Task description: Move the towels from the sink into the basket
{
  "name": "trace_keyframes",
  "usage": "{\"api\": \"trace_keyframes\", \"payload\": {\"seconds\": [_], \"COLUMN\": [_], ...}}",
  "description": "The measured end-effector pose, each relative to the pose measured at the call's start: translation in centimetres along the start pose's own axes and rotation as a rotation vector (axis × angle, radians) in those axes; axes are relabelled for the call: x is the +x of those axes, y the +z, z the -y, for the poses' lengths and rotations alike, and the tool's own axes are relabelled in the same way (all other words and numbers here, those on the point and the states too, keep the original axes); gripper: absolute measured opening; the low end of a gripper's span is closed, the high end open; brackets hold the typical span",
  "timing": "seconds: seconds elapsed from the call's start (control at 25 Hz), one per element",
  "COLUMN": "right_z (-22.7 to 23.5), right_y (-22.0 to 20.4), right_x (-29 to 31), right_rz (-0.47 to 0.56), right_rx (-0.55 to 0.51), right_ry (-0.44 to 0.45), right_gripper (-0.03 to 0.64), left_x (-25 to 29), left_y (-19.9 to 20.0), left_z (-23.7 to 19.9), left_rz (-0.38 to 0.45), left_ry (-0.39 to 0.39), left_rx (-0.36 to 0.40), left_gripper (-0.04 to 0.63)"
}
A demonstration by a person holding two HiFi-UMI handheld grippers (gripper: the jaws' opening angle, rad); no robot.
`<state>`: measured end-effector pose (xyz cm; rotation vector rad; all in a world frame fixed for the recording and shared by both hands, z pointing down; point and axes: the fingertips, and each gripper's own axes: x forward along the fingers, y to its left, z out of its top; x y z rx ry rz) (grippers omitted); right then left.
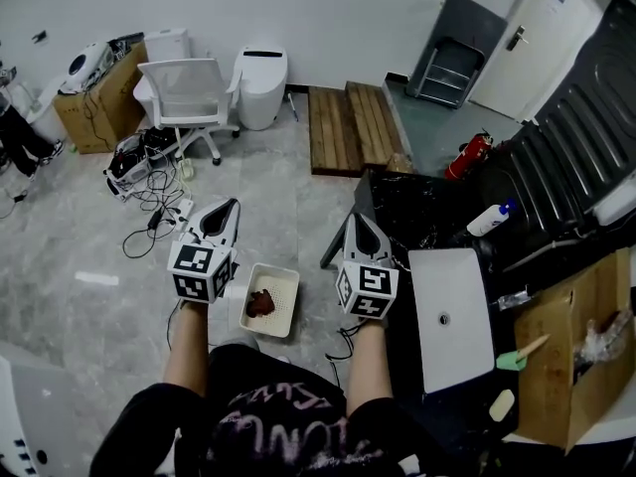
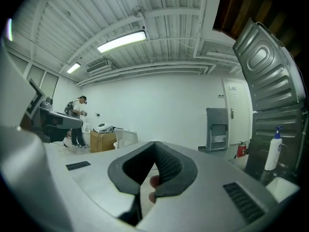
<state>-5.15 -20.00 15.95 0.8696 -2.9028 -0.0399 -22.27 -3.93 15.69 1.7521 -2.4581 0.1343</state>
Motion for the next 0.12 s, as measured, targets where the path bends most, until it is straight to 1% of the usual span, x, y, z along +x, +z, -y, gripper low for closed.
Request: {"api": "trace_keyframes", "payload": {"seconds": [0.12], "right_z": [-0.09], "right_y": [0.14], "right_x": [0.57], "right_rz": [0.009], "right_rx": [0.003], "right_ry": [0.002], "right_gripper": [0.014], "left_x": [0.46], "left_y": [0.08], "left_z": [-0.16], "left_rz": [-0.002], "left_ry": [-0.002], "left_rx": [0.005], "left_gripper": [0.015]}}
